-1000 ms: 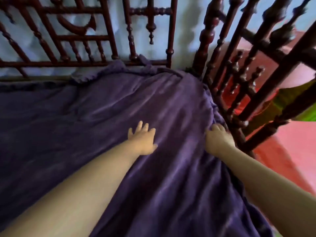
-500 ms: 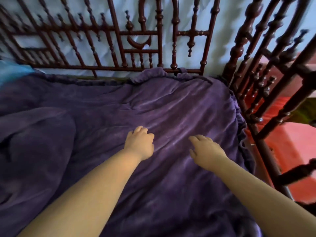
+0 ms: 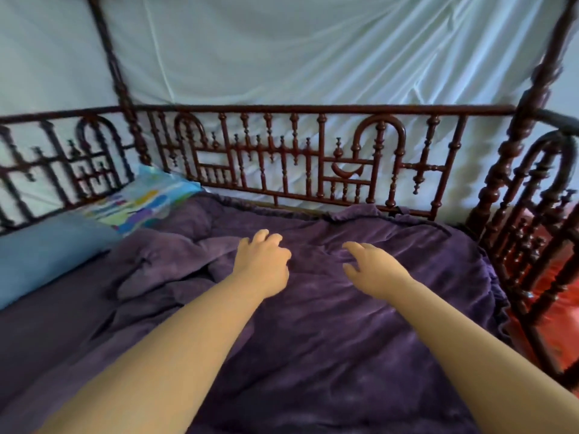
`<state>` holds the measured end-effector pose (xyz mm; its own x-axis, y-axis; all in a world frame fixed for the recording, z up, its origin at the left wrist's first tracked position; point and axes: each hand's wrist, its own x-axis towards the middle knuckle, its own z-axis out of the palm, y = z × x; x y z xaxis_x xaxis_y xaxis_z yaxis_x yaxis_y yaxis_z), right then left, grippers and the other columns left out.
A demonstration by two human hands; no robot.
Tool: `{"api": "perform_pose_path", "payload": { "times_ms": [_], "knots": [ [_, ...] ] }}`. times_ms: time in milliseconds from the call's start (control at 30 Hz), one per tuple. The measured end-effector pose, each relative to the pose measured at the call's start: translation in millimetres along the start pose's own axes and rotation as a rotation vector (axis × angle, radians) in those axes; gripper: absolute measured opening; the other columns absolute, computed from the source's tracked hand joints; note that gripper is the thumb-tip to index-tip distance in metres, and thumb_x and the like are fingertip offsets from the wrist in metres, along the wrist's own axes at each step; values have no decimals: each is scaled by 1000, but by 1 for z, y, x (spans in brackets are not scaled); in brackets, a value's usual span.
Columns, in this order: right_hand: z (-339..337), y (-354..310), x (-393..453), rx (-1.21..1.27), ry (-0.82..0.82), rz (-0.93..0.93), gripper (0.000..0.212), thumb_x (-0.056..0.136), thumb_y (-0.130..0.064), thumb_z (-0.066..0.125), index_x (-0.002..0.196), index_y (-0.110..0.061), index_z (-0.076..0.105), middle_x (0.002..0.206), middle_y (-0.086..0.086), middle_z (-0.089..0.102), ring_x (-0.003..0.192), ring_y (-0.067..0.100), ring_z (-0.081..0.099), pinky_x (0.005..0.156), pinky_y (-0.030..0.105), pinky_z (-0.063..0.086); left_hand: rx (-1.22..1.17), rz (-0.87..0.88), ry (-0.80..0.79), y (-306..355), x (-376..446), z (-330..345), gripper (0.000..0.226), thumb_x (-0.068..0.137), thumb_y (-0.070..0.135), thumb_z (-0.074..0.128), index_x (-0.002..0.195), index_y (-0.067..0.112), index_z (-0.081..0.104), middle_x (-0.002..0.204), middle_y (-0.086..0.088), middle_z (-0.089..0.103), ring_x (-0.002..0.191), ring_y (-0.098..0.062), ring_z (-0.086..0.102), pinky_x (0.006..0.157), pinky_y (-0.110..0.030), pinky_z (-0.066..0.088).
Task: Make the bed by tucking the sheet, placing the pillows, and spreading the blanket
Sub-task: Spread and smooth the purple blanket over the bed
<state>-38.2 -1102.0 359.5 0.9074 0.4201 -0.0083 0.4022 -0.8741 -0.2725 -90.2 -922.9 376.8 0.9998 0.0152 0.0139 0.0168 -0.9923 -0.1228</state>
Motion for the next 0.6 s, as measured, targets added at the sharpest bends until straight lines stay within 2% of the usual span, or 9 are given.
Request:
{"api": "perform_pose_path", "payload": {
  "times_ms": [300,400,600],
  "knots": [
    [-49,-185,-5,3,132,-14,53,95,-33,43,143,-15,28,141,14,43,120,32,49,94,42,47,20,2,187,-155,-65,-69,39,96,28,40,131,20,53,146,-4,39,138,-25,27,107,-42,32],
    [-66,-246,2,-22,171,-14,57,95,-35,44,145,-15,24,145,14,39,125,33,45,96,42,45,24,-3,207,-205,-75,-78,40,95,30,40,131,19,53,143,-6,42,136,-26,30,105,-41,35],
    [-85,-346,27,-67,258,-25,54,95,-33,43,143,-14,29,146,14,39,126,32,45,100,41,43,15,-8,232,-305,-81,-89,39,96,27,37,128,18,56,137,-6,49,131,-29,37,102,-43,38]
  ]
}}
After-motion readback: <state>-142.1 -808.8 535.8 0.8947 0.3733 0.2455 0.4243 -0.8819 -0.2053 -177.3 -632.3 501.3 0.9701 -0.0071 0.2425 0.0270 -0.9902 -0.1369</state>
